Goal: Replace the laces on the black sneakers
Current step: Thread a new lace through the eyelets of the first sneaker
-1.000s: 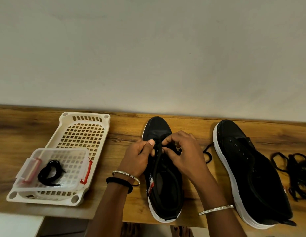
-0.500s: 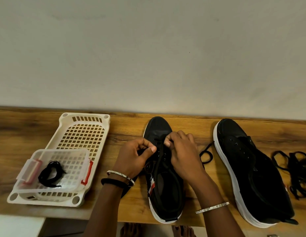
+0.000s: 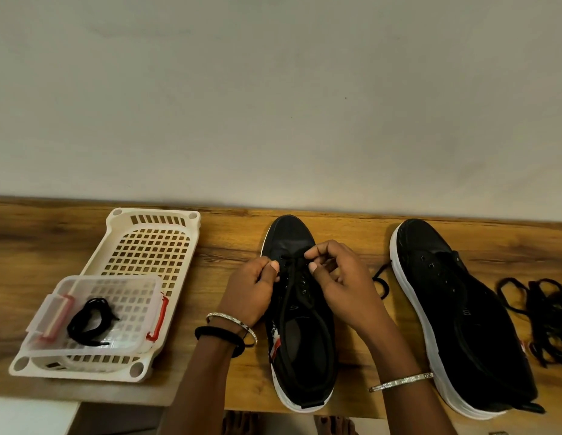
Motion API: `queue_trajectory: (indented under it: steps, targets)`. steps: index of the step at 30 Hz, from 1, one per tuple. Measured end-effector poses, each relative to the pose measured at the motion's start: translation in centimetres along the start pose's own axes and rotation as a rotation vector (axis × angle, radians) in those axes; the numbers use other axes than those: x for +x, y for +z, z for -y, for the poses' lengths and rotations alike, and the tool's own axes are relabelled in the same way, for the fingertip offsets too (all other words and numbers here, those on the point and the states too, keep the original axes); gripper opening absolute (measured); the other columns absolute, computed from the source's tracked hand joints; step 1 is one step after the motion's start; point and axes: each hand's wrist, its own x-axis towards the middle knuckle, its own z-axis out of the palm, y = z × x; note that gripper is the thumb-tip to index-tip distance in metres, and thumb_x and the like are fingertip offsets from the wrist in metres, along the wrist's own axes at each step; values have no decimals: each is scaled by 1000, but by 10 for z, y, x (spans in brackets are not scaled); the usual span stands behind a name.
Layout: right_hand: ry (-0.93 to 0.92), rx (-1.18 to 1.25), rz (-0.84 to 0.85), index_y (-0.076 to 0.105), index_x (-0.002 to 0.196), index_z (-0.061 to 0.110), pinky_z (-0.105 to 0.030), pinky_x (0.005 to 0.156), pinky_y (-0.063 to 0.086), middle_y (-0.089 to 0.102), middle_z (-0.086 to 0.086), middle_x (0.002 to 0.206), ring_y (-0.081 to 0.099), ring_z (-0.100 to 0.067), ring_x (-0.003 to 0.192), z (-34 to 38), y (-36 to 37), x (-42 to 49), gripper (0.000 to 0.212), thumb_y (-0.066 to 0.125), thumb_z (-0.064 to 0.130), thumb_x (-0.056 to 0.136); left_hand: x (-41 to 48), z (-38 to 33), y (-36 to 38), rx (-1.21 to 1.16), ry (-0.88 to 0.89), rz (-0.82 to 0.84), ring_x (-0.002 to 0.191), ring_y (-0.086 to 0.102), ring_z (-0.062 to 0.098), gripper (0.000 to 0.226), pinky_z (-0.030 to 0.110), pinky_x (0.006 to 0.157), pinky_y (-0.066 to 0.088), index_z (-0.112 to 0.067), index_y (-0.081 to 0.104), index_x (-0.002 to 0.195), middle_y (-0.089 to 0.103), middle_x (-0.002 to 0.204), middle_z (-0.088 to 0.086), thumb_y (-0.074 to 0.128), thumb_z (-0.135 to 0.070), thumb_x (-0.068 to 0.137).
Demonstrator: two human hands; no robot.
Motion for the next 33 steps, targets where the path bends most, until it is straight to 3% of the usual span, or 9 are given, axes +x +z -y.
queue_trajectory:
  steps: [4, 9, 14, 19, 24, 26, 29, 33]
  targets:
    - [5, 14, 4, 68, 96, 28, -14, 73, 45, 61, 11, 97, 57, -2, 91, 1, -1, -1, 9, 73, 23, 90, -1, 1, -2, 18, 6, 1, 62, 51, 5, 31, 8, 54, 36, -13, 56, 72, 59, 70, -5, 52, -21, 102]
    - [-42, -108, -30, 68, 92, 34, -31, 79, 51, 58, 15, 95, 57, -4, 92, -1, 2, -1, 10, 74, 27, 88, -2, 2, -7, 36, 37, 48, 54, 49, -6, 32, 8, 53, 36, -18, 55, 70, 54, 65, -9, 52, -19, 102]
    - [12, -56, -14, 69, 91, 29, -19, 73, 47, 61, 10, 95, 59, -2, 87, 1, -3, 0, 10, 72, 20, 90, -2, 7, -8, -3, 12, 24, 51, 48, 1, 27, 14, 54, 37, -18, 61, 73, 53, 56, -12, 58, -25, 99]
    - [151, 41, 205, 70, 88, 22, -20, 65, 49, 68, 2, 82, 60, -5, 69, 4, -31, -3, 16, 81, 33, 83, -3, 8, -11, -83, 141, 14, 64, 59, 11, 5, 28, 60, 49, -22, 66, 93, 64, 75, 3, 64, -26, 95]
    - [170, -11, 264, 71, 83, 21, -32, 68, 53, 71, 2, 77, 63, -8, 69, 2, -35, -5, 11, 76, 30, 88, -4, 5, -10, -83, 256, 57, 61, 55, 1, 25, 14, 57, 43, -27, 70, 113, 56, 69, -4, 67, -13, 93]
    - [171, -38, 285, 70, 84, 21, -33, 70, 53, 71, 1, 78, 64, -11, 72, 3, -32, -5, 11, 71, 28, 92, -1, 6, -6, -63, 281, 36, 61, 53, 3, 23, 18, 57, 44, -29, 71, 111, 57, 69, 1, 68, -14, 93]
    - [152, -79, 289, 66, 88, 18, -38, 73, 51, 69, -2, 83, 63, -17, 78, 7, -27, -10, 13, 63, 24, 98, -1, 8, -4, -43, 320, -15, 60, 52, 5, 21, 20, 55, 43, -28, 73, 105, 56, 66, -8, 67, -12, 93]
    - [194, -39, 259, 61, 92, 18, -32, 71, 44, 63, 4, 86, 57, -12, 80, 5, -31, -16, 14, 56, 27, 102, -6, 7, -3, -33, 330, -22, 63, 54, 5, 23, 16, 58, 43, -25, 73, 103, 57, 69, -9, 66, -7, 92]
